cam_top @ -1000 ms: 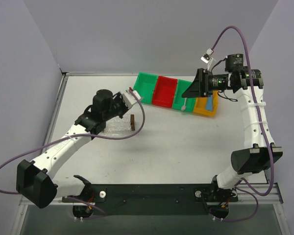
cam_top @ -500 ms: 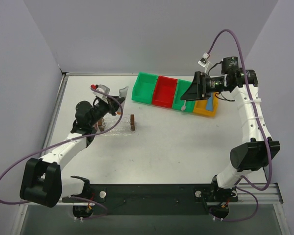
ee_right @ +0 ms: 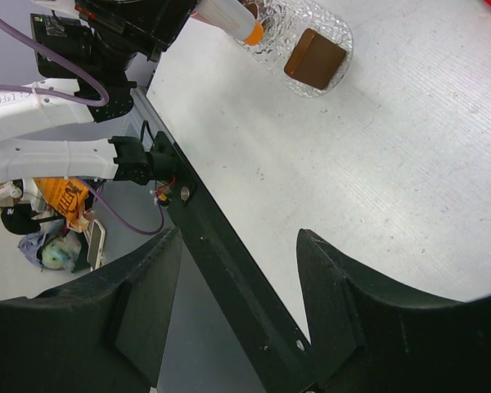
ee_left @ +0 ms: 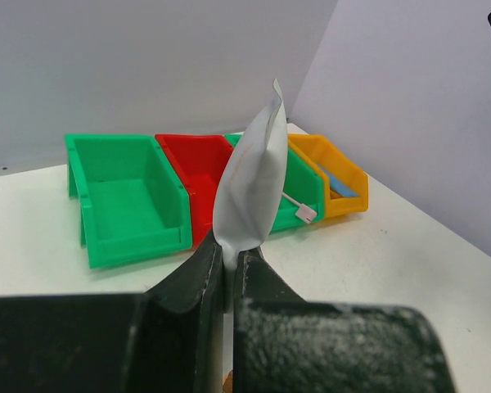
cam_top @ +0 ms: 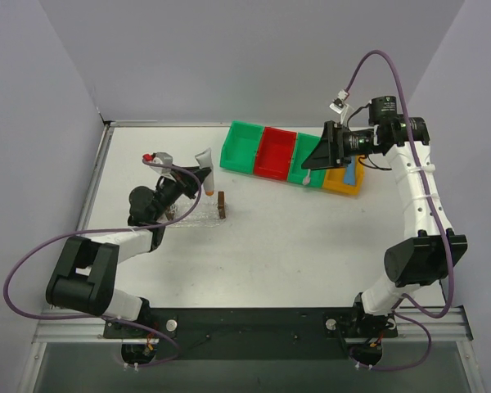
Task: Prepare toiletry sets of a toothbrush and toothpaste on the tray
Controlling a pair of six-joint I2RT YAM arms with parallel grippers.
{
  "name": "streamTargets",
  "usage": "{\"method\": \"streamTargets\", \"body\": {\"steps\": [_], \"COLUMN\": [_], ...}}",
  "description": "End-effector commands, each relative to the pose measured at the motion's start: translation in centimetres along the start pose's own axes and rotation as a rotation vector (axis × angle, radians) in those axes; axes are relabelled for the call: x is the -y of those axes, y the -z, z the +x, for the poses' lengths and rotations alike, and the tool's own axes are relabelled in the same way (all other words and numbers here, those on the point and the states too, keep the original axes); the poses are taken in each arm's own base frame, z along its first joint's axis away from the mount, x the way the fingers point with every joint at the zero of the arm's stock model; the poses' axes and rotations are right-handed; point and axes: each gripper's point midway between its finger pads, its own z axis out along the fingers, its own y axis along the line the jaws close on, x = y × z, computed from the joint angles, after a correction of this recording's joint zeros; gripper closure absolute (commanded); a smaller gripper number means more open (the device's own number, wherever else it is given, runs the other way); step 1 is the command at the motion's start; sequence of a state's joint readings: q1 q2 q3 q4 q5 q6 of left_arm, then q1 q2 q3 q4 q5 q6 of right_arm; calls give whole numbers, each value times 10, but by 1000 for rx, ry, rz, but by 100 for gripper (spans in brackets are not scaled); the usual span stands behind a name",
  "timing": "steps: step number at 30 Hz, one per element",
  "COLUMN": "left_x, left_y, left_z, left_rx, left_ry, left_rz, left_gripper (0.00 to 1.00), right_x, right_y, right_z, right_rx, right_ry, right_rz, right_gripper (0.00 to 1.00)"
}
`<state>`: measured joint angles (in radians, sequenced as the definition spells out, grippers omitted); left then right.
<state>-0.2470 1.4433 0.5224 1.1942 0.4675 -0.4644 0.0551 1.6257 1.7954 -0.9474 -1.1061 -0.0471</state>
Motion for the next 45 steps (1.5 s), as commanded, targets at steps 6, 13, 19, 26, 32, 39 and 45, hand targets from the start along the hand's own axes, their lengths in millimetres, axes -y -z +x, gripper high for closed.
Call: {"method": "streamTargets", "body": {"steps": [6, 13, 19, 26, 32, 39, 45], "left_x": [0, -11, -18, -23, -24, -22, -22], "left_y": [2, 5, 3, 4, 5, 6, 6], "left_z": [-24, -10, -1, 6, 10, 16, 23], "left_rx": [122, 78, 48, 28, 20, 8, -5], "left_ry": [-57, -49, -35, -15, -1, 5, 11], "left_rz": [-9, -60, -87, -107, -111, -107, -105], "left_gripper": [100, 100, 100, 100, 100, 100, 100], "right_x": [-3, -5, -8, -10, -11, -12, -10], "right_y": [-5, -5, -4, -2, -3, -3, -5], "right_z": [6, 8, 7, 8, 9, 10, 11], "right_rx": [-22, -23, -21, -17, -19, -22, -26], "right_ry": [6, 13, 15, 18, 16, 22, 19], "right_rz": [-26, -27, -32, -36, -42, -38, -41], "right_gripper": [47, 47, 47, 47, 47, 47, 46]}}
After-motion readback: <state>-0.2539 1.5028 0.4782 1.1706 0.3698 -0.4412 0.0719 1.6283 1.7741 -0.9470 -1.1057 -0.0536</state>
